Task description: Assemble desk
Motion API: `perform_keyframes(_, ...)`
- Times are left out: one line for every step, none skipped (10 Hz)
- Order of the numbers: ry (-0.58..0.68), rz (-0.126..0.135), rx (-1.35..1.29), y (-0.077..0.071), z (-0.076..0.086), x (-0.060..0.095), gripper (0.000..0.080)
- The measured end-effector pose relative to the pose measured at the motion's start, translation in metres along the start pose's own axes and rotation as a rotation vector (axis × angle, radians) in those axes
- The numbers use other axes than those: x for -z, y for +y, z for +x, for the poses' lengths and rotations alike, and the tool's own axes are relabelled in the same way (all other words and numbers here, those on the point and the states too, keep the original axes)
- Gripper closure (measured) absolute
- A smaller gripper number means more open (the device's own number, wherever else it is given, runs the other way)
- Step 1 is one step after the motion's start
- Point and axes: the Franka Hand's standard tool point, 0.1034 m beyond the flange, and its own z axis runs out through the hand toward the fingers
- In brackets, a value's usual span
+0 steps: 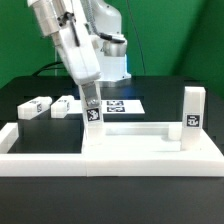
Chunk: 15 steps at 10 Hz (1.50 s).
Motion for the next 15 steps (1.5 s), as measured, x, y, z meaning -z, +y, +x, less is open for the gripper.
perform_keyframes(-0.001,-0.003,0.008,0.0,-0.004,-0.001,0.0502)
perform_keyframes(-0.001,-0.003,0.023,0.0,-0.002,-0.001,0.0475)
perform_keyframes(-0.003,-0.011,0.085,0.001,-0.004,-0.001,0.0475)
perform_keyframes(-0.035,-0.098,0.309,0.011,-0.009,0.002,0.0285)
perform_keyframes(-0.046,-0.121,0.541,0.01,-0.011,0.008,0.0285)
perform_keyframes(-0.056,-0.119,0.665,0.011,-0.011,0.007,0.0174)
perform_keyframes(-0.059,-0.119,0.706,0.011,-0.011,0.006,0.0157)
perform_keyframes(-0.062,-0.118,0.774,0.011,-0.011,0.006,0.0157)
perform_keyframes(-0.067,-0.116,0.85,0.011,-0.011,0.006,0.0151)
perform_keyframes(-0.059,-0.141,0.986,0.011,-0.005,0.009,0.015)
perform_keyframes(-0.015,-0.183,1.161,0.004,0.005,0.017,0.015)
perform_keyframes(0.029,-0.222,1.297,-0.002,0.005,0.019,0.015)
perform_keyframes(0.072,-0.209,1.457,-0.01,0.009,0.019,0.015)
perform_keyframes(0.087,-0.202,1.45,-0.011,0.014,0.02,0.015)
perform_keyframes(0.086,-0.202,1.432,-0.011,0.012,0.019,0.0159)
